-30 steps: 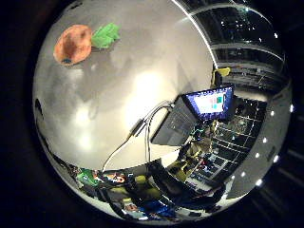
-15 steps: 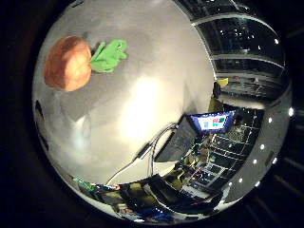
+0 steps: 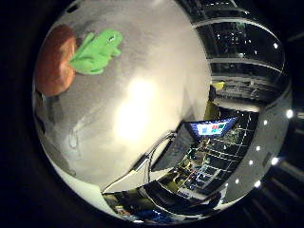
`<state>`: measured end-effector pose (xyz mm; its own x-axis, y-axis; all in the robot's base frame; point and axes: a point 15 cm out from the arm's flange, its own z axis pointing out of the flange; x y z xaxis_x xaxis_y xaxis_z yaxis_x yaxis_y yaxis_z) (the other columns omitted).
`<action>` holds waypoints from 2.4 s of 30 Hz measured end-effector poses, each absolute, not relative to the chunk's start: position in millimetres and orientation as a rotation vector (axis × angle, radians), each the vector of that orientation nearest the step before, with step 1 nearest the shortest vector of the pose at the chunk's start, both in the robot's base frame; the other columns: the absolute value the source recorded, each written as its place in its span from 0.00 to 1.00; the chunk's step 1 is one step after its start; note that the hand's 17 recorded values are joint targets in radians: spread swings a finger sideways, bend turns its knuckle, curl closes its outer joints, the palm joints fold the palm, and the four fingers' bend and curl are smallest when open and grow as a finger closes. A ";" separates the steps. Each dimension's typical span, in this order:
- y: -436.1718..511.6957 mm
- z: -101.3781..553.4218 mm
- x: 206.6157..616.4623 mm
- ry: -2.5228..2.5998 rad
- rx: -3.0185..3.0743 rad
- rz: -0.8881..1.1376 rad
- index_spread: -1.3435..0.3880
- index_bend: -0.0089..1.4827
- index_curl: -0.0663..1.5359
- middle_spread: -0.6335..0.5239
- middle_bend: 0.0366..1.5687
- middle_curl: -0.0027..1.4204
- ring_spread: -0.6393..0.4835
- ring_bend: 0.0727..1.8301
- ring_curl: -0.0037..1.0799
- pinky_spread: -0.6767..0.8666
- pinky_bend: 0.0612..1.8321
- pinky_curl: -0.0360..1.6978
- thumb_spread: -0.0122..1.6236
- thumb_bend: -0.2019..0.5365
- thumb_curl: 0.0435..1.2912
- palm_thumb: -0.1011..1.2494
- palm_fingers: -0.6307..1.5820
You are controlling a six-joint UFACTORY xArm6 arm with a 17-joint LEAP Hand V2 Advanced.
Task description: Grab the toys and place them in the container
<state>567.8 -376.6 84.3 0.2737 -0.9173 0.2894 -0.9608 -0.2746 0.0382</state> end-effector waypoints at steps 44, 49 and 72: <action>-220.4 380.9 419.8 -2.090 2.419 0.070 0.65 0.73 0.45 0.46 0.80 0.41 0.42 0.75 0.49 0.28 0.67 0.38 0.50 0.25 0.52 0.83 0.86; -120.4 378.7 415.0 -2.008 2.535 0.026 0.65 0.73 0.45 0.46 0.81 0.41 0.42 0.75 0.49 0.28 0.67 0.39 0.50 0.25 0.54 0.83 0.85; 157.9 318.7 471.6 -1.806 2.832 0.053 0.64 0.64 0.43 0.45 0.78 0.39 0.41 0.75 0.48 0.22 0.63 0.38 0.53 0.21 0.51 0.73 0.79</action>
<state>471.6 157.9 318.7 0.4283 -0.8991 -0.0898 -0.8923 -0.4052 -0.1989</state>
